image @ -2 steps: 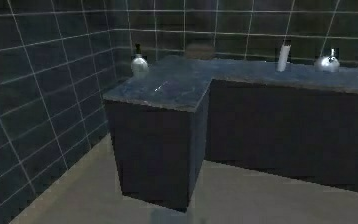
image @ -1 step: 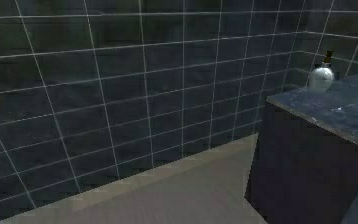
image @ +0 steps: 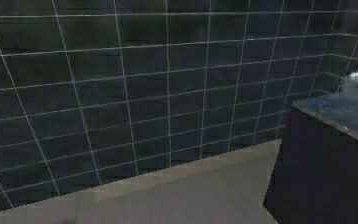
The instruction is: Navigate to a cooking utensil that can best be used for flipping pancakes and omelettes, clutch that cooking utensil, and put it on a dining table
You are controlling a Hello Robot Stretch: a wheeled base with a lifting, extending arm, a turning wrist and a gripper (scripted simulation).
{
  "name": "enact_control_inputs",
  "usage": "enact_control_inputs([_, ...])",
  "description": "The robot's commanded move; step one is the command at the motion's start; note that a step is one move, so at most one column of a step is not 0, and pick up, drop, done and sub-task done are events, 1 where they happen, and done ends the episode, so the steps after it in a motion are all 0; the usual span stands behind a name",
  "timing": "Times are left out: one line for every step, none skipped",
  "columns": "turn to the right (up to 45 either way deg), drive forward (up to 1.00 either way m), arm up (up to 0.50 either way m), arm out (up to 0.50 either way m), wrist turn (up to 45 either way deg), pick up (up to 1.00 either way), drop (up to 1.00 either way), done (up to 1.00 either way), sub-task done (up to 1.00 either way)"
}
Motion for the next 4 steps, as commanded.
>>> enact_control_inputs([45.0,0.00,0.00,0.00,0.0,0.00,0.00,0.00,0.00])
enact_control_inputs([3.0,0.00,0.00,0.00,0.0,0.00,0.00,0.00,0.00])
enact_control_inputs([-45.0,0.00,0.00,0.00,0.0,0.00,0.00,0.00,0.00])
enact_control_inputs([-45.0,0.00,0.00,0.00,0.0,0.00,0.00,0.00,0.00])
